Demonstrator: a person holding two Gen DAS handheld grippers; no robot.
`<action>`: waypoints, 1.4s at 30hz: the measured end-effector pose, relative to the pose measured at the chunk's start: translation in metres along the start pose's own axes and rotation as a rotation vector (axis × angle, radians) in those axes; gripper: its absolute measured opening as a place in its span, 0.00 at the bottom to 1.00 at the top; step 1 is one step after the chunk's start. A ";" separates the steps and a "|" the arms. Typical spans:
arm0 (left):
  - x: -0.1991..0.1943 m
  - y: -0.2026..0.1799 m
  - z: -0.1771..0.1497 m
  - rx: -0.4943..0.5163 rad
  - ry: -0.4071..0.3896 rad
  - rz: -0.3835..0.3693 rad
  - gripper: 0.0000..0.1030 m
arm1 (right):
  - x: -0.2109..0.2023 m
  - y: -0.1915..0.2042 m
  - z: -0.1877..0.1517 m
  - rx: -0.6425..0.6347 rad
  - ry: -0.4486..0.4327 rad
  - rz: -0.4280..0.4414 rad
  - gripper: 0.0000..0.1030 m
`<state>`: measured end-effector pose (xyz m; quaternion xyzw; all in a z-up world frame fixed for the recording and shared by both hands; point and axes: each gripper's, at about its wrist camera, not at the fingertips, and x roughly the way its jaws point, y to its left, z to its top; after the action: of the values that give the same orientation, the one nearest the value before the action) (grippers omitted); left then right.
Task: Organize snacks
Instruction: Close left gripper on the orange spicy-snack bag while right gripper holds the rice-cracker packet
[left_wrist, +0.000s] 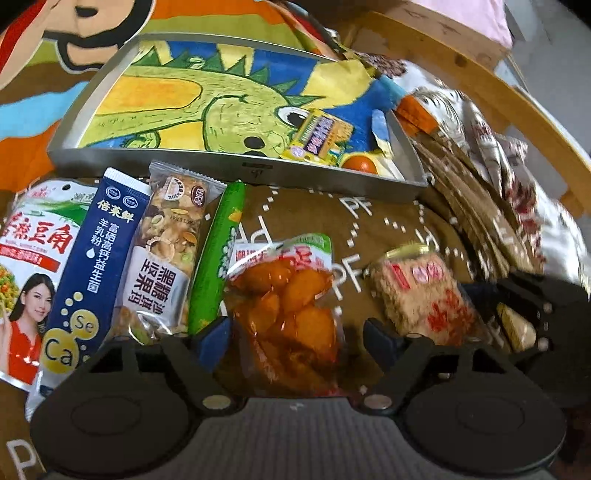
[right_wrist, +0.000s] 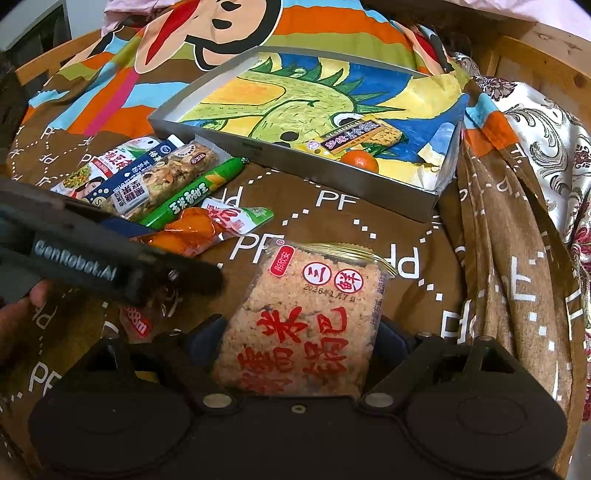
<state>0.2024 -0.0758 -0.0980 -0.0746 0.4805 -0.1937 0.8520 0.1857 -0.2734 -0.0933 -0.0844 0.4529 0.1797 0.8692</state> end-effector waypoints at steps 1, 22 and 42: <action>0.001 0.001 0.001 -0.006 -0.004 -0.005 0.84 | 0.000 0.001 0.000 0.002 0.001 -0.004 0.85; -0.004 -0.016 -0.010 0.059 -0.019 0.104 0.63 | -0.006 0.021 -0.009 0.123 -0.015 -0.143 0.78; -0.006 -0.019 -0.017 0.105 -0.050 0.112 0.61 | -0.012 0.036 -0.016 0.080 -0.073 -0.213 0.75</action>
<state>0.1804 -0.0896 -0.0963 -0.0079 0.4517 -0.1689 0.8760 0.1533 -0.2486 -0.0919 -0.0905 0.4161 0.0713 0.9020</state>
